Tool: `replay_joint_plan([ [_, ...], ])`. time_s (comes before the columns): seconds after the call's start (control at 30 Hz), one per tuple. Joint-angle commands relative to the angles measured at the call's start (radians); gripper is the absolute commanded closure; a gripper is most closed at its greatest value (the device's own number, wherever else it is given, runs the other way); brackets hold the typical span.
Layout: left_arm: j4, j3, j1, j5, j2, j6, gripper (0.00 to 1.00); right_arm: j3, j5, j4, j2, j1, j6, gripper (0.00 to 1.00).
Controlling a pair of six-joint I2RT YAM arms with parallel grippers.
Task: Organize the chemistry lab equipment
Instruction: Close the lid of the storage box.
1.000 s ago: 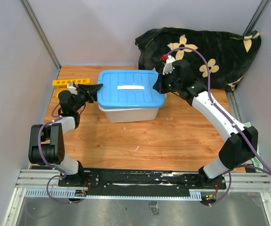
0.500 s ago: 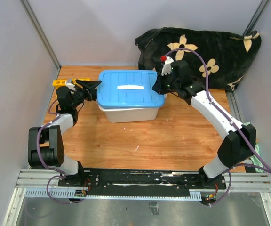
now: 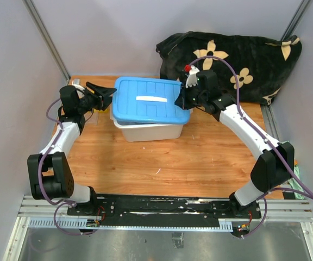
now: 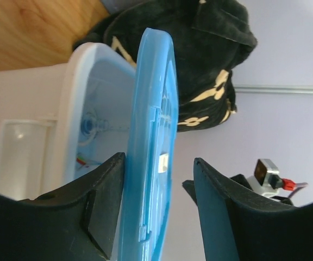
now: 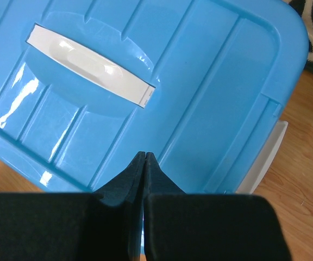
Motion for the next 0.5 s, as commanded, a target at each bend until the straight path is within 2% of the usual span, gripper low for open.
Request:
replay_joint_plan([
  [0.0, -0.169, 0.028, 0.024, -0.047, -0.044, 0.13, 0.43, 0.001, -0.022, 0.005, 0.012, -0.027, -0.003, 0.99],
  [0.47, -0.43, 0.159, 0.037, -0.187, -0.058, 0.334, 0.43, 0.028, -0.056, -0.045, 0.073, -0.023, -0.007, 0.99],
])
